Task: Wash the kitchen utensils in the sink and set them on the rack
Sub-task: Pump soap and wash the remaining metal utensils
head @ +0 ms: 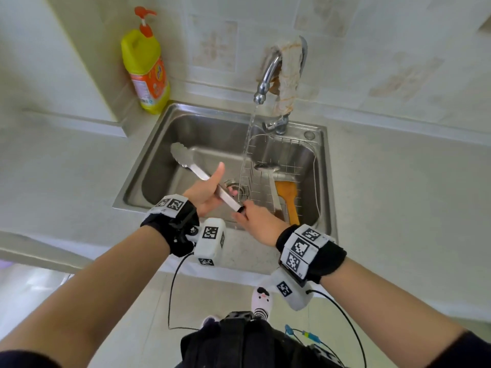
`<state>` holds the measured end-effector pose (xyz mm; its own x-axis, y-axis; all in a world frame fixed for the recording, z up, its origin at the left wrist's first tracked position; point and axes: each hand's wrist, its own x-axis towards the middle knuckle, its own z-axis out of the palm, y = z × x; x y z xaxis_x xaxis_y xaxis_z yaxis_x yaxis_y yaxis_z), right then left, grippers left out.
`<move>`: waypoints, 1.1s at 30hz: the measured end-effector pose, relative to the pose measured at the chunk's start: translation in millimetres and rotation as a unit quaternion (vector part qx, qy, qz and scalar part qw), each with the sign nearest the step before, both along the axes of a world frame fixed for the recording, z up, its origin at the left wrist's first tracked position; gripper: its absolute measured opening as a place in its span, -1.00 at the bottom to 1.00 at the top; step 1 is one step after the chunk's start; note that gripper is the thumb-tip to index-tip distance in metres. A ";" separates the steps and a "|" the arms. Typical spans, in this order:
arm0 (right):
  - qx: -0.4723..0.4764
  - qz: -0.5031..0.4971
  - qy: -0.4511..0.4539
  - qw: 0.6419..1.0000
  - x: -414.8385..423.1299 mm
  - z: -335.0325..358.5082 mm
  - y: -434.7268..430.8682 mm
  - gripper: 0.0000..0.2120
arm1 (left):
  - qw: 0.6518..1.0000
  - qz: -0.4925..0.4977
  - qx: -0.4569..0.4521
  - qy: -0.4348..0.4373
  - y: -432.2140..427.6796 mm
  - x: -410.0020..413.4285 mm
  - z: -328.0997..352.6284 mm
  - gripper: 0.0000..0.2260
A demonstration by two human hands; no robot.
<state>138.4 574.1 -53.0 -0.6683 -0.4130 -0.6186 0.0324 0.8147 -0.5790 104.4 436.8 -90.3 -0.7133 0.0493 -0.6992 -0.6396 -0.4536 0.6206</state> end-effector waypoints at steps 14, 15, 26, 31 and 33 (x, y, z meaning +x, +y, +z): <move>0.036 0.087 0.043 0.995 -5.8 14.4 35.8 -0.73 | 0.995 0.061 0.009 -0.083 27.6 -13.6 -9.2 -0.60; 0.007 0.075 0.025 0.997 -11.0 15.8 40.7 -0.69 | 0.997 0.050 -0.001 -0.064 26.6 -15.3 -11.1 -0.61; -0.075 0.103 -0.013 0.992 -112.2 10.4 90.3 -0.75 | 0.987 -0.042 -0.153 -0.007 67.0 -43.9 -5.7 -0.60; 0.031 0.138 0.000 0.990 -168.4 2.8 120.3 -0.71 | 0.863 -0.227 -0.445 -0.075 61.1 -19.4 -35.2 -0.63; 0.052 0.137 0.022 0.989 -187.4 -1.7 121.3 -0.68 | 0.825 -0.291 -0.473 -0.111 55.5 -10.8 -44.2 -0.65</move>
